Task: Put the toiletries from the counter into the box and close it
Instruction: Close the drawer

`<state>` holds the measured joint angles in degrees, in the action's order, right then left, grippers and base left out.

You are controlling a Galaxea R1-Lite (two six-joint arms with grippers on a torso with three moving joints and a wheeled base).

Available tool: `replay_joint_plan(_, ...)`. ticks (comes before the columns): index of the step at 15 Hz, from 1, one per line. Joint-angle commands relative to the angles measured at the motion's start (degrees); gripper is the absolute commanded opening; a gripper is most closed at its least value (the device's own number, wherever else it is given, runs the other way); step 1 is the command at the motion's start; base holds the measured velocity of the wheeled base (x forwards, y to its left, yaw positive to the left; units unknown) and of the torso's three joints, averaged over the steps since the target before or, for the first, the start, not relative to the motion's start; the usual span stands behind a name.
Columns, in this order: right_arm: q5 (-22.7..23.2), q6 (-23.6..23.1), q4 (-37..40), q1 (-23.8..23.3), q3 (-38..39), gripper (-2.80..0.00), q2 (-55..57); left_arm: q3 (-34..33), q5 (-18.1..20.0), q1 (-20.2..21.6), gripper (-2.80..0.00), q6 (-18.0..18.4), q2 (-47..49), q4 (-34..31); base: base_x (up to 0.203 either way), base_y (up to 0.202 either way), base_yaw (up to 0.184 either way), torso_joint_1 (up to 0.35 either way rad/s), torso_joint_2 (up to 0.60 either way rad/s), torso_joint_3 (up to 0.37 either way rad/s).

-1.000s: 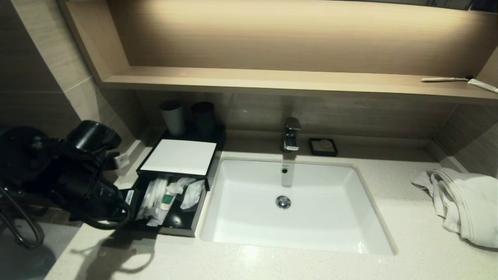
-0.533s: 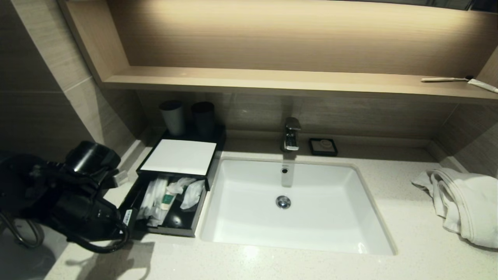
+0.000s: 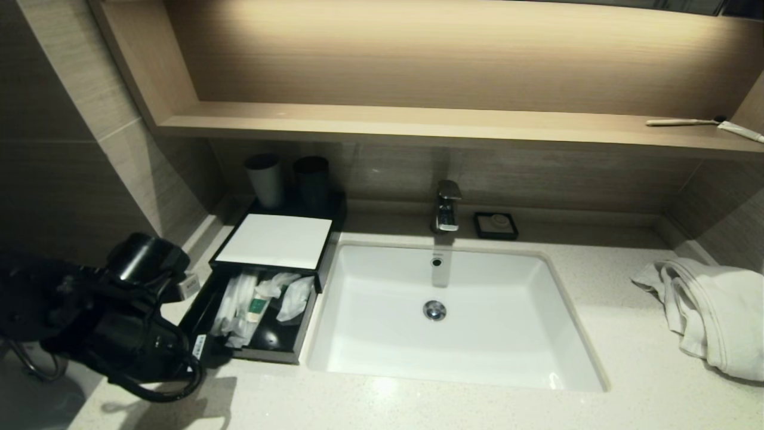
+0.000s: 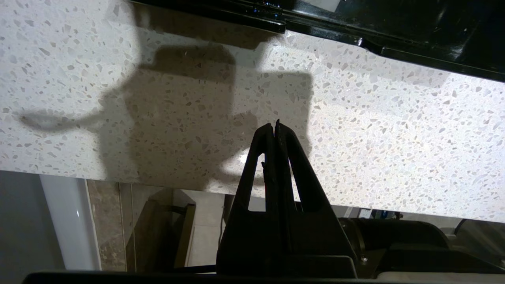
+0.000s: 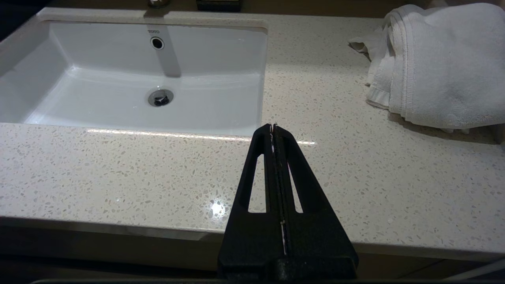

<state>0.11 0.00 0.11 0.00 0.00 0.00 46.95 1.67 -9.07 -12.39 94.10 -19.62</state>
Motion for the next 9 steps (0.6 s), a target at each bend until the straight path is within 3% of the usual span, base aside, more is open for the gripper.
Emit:
replay_joint_plan(1, -0.02, 0.0, -0.02, 0.0, 0.0, -2.8, 0.0, -0.86, 0.0, 0.02, -2.8, -0.09, 1.31, 0.82, 0.0, 0.0, 0.0, 0.0, 0.0, 0.0)
replay_joint_plan(9, -0.02, -0.03, -0.02, 0.0, 0.0, -2.8, 0.0, -1.24, -0.17, 0.02, -2.8, -0.79, 5.58, 5.45, 0.0, 0.0, 0.0, 0.0, 0.0, 0.0)
